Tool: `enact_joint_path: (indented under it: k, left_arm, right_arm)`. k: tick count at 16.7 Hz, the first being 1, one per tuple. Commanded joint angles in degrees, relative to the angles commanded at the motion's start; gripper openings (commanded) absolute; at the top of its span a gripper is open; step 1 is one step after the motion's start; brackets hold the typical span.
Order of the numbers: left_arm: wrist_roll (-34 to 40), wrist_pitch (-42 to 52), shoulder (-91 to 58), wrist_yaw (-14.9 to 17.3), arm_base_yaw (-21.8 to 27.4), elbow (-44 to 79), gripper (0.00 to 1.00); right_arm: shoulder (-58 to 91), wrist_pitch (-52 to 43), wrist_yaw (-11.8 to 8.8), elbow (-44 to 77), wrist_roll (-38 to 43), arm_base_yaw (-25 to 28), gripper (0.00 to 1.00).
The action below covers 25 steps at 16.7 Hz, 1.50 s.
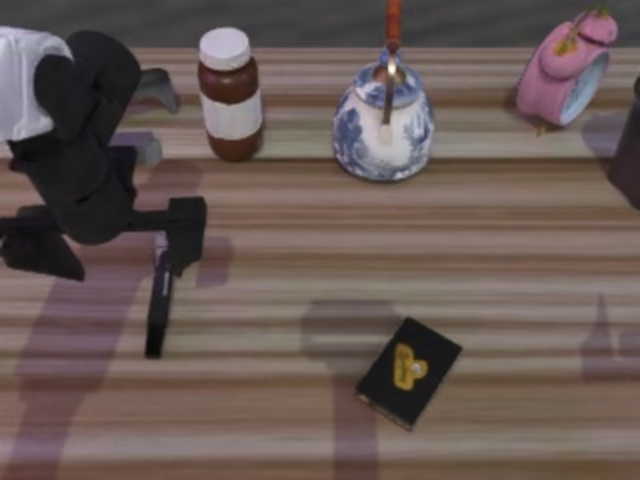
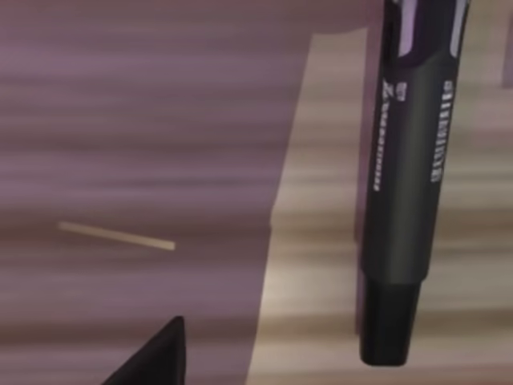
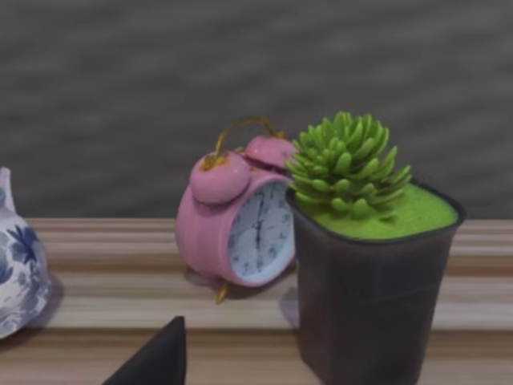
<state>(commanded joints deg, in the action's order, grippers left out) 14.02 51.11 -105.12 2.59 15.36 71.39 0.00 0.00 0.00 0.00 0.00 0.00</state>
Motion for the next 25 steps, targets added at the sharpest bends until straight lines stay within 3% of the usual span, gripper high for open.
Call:
enact_joint_path:
  k: [6, 14, 19, 25]
  left_arm:
    - [-0.1, -2.4, -1.3, 0.0, -0.1, -1.1, 1.0]
    - [0.4, -19.8, -12.2, 0.0, 0.6, -7.5, 1.0]
    - [0.5, -20.6, -12.8, 0.0, 0.7, -7.8, 1.0]
    - [0.5, -20.6, -12.8, 0.0, 0.7, -7.8, 0.55]
  right_arm:
    - [0.0, 0.0, 0.0, 0.0, 0.0, 0.0, 1.0]
    - [0.0, 0.0, 0.0, 0.0, 0.0, 0.0, 1.0]
    - [0.0, 0.0, 0.0, 0.0, 0.0, 0.0, 1.0]
    - [0.0, 0.0, 0.0, 0.0, 0.0, 0.0, 1.0]
